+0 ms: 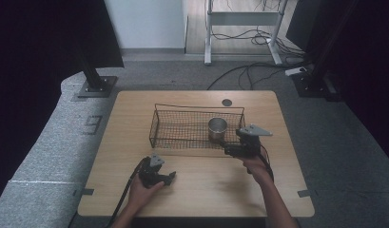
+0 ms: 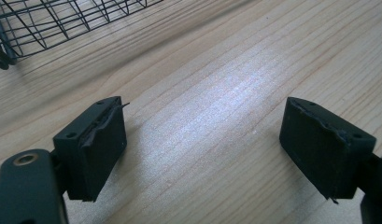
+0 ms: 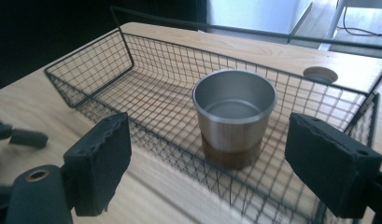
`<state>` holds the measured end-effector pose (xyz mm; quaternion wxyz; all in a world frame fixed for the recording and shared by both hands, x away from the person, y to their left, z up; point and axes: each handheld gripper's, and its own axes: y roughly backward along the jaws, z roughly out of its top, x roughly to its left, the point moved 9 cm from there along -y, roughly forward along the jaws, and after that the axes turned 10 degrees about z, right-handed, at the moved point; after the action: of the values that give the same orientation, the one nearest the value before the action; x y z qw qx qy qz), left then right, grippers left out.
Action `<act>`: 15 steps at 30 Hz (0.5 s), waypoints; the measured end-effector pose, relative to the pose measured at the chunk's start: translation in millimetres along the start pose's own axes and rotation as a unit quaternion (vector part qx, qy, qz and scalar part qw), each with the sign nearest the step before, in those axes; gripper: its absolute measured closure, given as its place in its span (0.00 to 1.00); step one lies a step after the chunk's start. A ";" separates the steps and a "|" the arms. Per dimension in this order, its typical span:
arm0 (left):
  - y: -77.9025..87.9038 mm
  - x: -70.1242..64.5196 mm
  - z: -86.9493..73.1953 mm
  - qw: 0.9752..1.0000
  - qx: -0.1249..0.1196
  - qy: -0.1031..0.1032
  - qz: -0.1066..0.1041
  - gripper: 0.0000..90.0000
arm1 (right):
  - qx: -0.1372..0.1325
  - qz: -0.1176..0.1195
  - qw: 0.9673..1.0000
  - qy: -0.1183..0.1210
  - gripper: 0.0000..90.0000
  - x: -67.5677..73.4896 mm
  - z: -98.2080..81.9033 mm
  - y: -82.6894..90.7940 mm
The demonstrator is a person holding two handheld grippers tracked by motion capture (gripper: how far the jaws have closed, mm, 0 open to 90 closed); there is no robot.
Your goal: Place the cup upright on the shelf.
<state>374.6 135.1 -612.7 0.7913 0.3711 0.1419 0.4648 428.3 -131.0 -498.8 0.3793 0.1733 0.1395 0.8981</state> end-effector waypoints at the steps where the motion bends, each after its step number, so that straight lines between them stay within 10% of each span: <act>1: 0.0 0.0 0.0 1.000 0.000 0.000 0.000 0.16 | -0.001 0.000 1.000 -0.001 0.16 0.6 -2.4 3.2; 15: -0.1 0.0 0.1 1.000 -0.001 0.001 0.000 0.16 | 0.013 -0.008 1.000 -0.016 0.18 -0.1 -59.8 36.5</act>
<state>374.8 135.0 -612.8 0.7913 0.3704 0.1421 0.4653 380.3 -162.8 -538.7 0.3865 0.1911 0.1466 0.8903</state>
